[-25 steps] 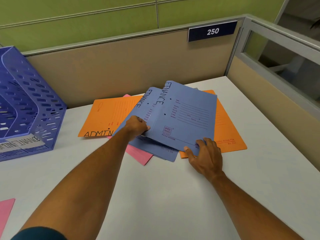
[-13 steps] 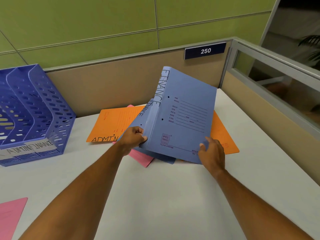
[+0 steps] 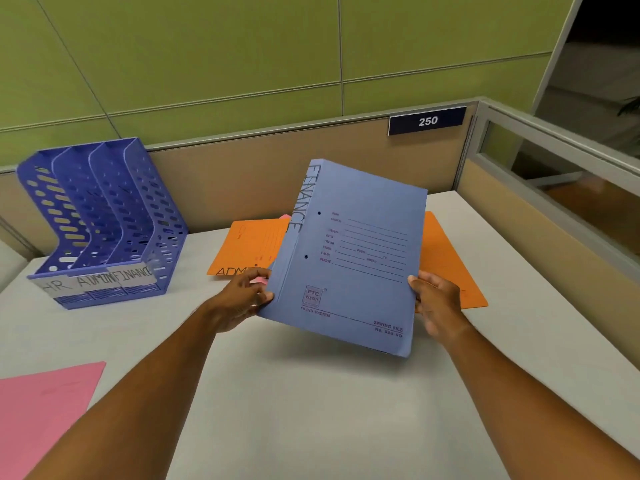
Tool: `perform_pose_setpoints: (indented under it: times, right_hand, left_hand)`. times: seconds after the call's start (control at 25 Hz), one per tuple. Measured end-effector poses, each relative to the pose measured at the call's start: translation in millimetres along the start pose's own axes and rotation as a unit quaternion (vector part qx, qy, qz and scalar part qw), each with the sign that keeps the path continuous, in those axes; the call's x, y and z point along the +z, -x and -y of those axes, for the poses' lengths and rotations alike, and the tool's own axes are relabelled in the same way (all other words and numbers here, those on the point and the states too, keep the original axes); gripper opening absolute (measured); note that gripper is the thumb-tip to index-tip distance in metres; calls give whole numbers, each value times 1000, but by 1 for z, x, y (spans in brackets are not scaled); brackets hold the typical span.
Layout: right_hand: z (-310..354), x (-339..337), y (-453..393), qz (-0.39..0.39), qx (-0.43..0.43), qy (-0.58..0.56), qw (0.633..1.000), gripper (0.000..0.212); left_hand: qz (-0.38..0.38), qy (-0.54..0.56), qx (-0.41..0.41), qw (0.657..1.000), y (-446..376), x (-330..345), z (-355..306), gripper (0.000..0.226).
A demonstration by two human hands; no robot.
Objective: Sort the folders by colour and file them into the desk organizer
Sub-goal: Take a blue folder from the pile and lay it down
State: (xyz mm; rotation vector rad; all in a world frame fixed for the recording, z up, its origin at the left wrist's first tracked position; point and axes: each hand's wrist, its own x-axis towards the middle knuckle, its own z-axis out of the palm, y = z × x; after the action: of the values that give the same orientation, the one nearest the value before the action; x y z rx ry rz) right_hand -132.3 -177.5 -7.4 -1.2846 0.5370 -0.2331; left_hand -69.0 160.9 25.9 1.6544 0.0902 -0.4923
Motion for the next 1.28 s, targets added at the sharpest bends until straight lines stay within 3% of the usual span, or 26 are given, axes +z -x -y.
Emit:
perform_pose_setpoints:
  times: [0.12,0.32,0.6,0.84,1.0,1.12,1.28]
  right_hand:
    - [-4,2,12,26,16,13,999,21]
    - [-16,8,37,59,27,53,996,15]
    - [-35,15,91,131,67,123,982,16]
    - [-56,9,146,98,116,192,970,13]
    - [-76,3,170,64,123,241,960,25]
    - [-83,2,187,44,111,299,947,12]
    - [-85,6,199,32,75,368,926,35]
  left_hand:
    - [17,14,-38,999,21,-15,14,48]
    - [-30,-7,-40,999,50,-30,32,7]
    - [-135,25,-40,990,96,-46,72,31]
    - [-136,-13,-83,987,147,-55,117,25]
    - [-137,-26,-107,984,174,-56,149,20]
    - [-133,-45,-119,983,187,-53,163,18]
    - [-141,-94,-121,978,192,-46,166,20]
